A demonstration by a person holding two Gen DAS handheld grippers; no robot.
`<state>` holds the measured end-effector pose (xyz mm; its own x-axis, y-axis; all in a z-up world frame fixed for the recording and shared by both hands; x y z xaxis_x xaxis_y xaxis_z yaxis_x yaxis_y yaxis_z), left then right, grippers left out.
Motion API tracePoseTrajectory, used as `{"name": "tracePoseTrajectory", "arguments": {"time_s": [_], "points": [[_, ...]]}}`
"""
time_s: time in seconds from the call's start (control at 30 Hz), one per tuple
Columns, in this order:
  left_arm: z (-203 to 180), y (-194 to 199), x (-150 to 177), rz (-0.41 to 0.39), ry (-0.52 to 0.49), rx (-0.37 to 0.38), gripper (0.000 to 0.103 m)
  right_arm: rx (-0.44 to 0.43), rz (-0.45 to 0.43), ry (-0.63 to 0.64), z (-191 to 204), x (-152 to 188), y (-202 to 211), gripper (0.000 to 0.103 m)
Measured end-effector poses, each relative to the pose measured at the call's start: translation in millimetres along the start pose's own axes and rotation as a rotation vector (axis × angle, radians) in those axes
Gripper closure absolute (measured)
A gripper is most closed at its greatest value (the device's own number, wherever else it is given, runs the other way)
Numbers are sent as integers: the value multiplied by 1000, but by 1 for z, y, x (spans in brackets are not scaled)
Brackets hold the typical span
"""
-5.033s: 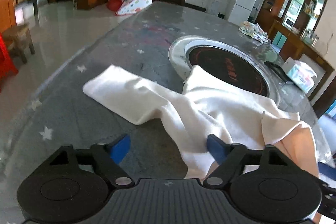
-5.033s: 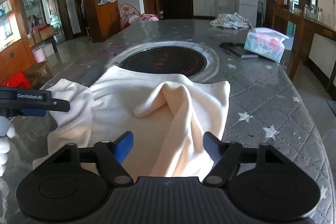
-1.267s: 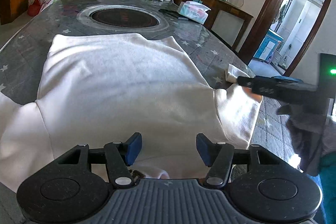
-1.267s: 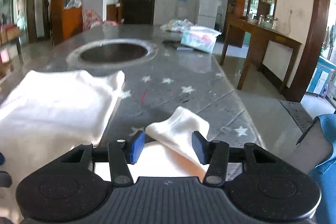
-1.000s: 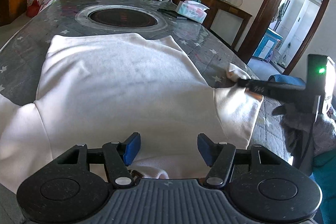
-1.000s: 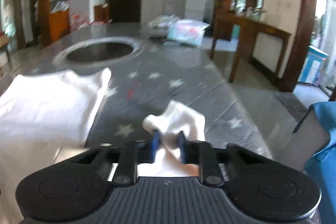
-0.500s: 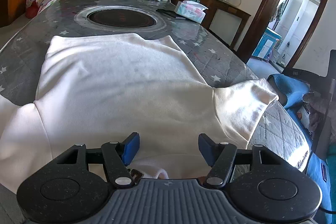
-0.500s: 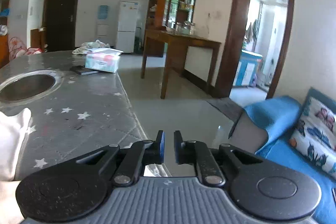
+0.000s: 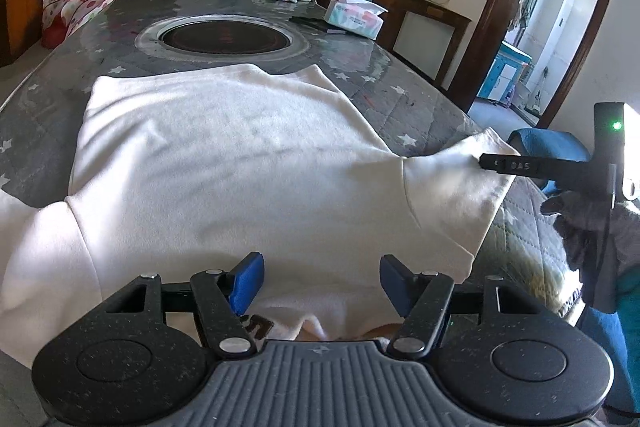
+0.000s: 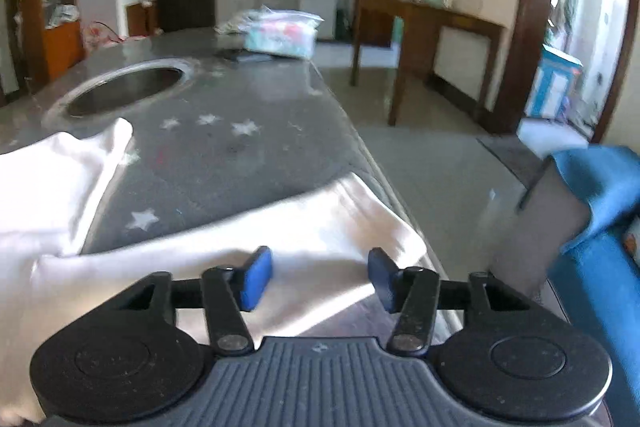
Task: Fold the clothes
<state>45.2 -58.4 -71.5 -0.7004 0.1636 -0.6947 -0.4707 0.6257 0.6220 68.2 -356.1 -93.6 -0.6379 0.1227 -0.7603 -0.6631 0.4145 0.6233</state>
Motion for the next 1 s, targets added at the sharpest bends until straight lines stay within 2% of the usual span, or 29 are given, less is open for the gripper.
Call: {"name": "tracePoseTrajectory", "arguments": {"time_s": [0.3, 0.5, 0.67, 0.83, 0.93, 1.0], "points": [[0, 1, 1, 0, -8, 7, 35, -89, -4, -5, 17, -1, 8, 47], [1, 4, 4, -8, -5, 13, 35, -142, -6, -4, 28, 0, 13, 37], [7, 13, 3, -10, 29, 51, 35, -101, 12, 29, 29, 5, 11, 27], [32, 33, -16, -94, 98, 27, 35, -96, 22, 25, 26, 4, 8, 25], [60, 42, -27, -162, 168, -18, 35, -91, 24, 26, 28, 3, 6, 22], [82, 43, -27, -177, 229, -70, 35, -89, 26, 26, 29, 3, 5, 21]]}}
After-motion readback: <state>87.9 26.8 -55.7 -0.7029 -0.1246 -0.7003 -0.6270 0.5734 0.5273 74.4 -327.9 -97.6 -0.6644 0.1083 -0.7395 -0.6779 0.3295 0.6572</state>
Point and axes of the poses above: each gripper's, at about its wrist camera, not at the fingertips, and y roughly against the way its jaws point, z to its left, x to its underside, the point moved 7 cm from there along -y, roughly the way its jaws point, and after that the axes turned 13 degrees about x, right-handed, at the moved point
